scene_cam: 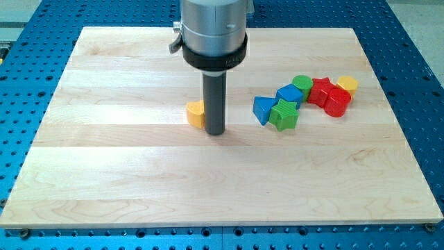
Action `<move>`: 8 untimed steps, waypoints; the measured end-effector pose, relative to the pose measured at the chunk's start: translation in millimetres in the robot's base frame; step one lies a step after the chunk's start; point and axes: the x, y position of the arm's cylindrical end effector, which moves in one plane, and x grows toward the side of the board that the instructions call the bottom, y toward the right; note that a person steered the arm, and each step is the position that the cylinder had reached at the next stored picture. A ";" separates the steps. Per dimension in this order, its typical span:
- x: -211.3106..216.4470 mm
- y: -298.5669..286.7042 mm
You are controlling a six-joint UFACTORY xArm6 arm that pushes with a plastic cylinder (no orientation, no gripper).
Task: Separate the yellow heart from the group of blocks
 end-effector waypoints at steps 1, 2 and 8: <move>-1.0 -4.4; -44.8 -28.1; -180.9 -151.9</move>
